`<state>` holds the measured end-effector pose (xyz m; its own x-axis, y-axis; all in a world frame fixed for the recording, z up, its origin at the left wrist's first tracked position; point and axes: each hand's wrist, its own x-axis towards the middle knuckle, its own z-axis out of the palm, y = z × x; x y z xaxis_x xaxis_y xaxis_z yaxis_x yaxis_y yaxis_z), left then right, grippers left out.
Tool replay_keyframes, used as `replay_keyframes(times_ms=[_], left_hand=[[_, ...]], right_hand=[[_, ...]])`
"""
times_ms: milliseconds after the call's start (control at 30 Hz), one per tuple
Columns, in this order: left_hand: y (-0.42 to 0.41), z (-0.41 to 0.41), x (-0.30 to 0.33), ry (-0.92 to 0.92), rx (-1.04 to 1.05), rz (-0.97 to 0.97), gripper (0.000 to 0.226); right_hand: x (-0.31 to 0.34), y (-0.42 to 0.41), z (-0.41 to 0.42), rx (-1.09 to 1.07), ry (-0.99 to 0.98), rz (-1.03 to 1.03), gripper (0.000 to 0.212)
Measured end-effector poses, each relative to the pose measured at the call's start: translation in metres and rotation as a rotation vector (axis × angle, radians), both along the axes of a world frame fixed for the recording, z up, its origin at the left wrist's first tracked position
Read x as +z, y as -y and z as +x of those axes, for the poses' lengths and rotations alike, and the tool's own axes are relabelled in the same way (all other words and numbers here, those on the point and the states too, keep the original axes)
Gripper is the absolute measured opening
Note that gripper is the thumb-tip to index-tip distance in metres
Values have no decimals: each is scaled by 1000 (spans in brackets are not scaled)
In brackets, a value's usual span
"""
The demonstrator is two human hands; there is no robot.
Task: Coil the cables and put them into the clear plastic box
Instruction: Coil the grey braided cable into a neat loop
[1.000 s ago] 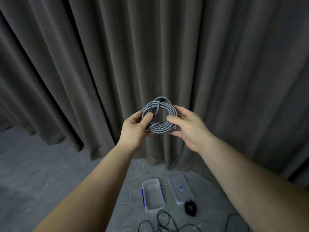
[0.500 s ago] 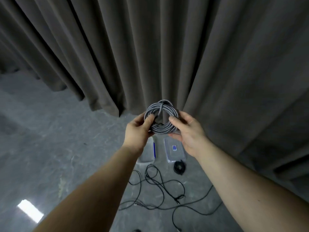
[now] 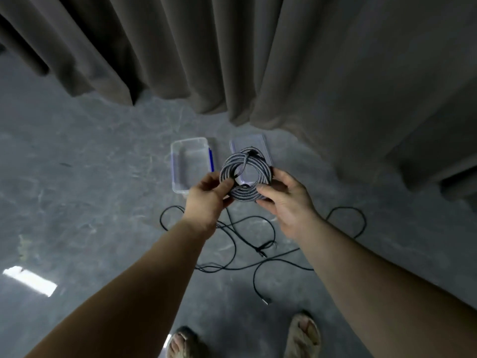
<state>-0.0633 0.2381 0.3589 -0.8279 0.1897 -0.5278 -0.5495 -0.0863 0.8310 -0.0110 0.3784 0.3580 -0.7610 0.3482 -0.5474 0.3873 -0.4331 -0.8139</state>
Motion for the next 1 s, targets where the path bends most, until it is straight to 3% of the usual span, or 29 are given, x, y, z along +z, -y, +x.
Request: replay_keyframes(times_ms=[167,433,500,600,667,1000], left_hand=[[-4,7,-135,84,-72,-43,18],[-15,-16,-298,175,126,-92,21],[-16,-27,-328,190,159,-110,23],[-19,-42,-364,206,188,-122,27],[-25,-47,-383,228,216,-107,32],[-58,-60,-441,287,324,-13,37]], right_hand=[[-138,-6,4,-10,49,12,44],[-298,-17,-24,166,116,127,54],[-328,-25,-32,307,122,383,57],[-362,-44,-39,600,202,1100,51],[-377,-57,-44,645,185,1368,47],[-436,-77,-64,656,81,1490,45]])
